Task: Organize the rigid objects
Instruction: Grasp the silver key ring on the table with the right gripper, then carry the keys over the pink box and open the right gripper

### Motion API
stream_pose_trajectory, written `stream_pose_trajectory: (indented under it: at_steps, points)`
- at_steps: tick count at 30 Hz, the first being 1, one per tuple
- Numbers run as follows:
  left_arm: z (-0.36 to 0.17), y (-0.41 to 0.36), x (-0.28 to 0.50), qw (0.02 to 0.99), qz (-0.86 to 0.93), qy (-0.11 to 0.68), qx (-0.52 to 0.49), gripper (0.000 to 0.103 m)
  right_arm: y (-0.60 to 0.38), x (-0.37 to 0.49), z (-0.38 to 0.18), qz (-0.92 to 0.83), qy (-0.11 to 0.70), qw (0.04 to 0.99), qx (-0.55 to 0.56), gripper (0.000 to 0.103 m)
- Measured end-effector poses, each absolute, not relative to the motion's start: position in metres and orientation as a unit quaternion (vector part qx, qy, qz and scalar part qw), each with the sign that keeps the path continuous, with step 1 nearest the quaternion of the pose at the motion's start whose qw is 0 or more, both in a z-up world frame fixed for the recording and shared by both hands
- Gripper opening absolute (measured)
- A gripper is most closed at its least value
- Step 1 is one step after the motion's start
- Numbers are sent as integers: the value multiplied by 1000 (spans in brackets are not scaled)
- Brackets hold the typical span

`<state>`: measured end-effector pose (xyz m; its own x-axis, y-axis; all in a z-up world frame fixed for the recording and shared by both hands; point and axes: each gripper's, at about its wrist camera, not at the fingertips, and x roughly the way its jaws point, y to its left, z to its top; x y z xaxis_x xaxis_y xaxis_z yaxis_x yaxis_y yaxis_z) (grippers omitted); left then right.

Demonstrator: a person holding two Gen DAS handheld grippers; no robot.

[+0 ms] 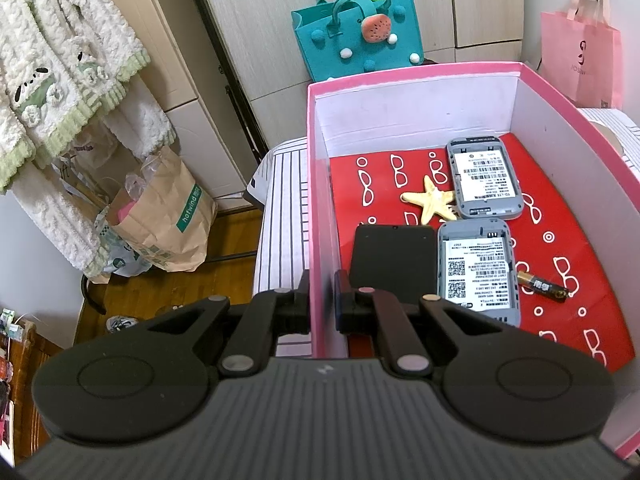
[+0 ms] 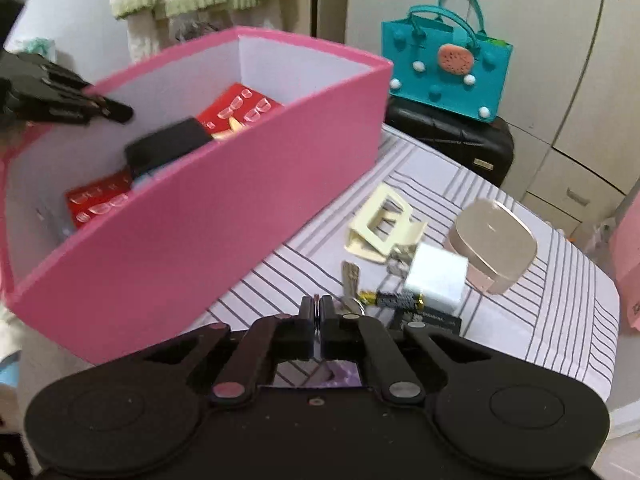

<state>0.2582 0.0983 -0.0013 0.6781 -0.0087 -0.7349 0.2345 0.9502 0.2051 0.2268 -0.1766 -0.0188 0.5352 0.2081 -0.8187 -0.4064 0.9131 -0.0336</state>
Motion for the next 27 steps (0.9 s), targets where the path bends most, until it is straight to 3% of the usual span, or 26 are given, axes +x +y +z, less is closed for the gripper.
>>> stream_pose_trajectory:
  at_steps: [9,27]
  points:
    - [-1,98,258,905,-67,395,141,7,-193,246,11,179,463,868,-19,4]
    - [-1,95,258,905,-70,396,140,8,-148,283,117,200,351,912,-72,4]
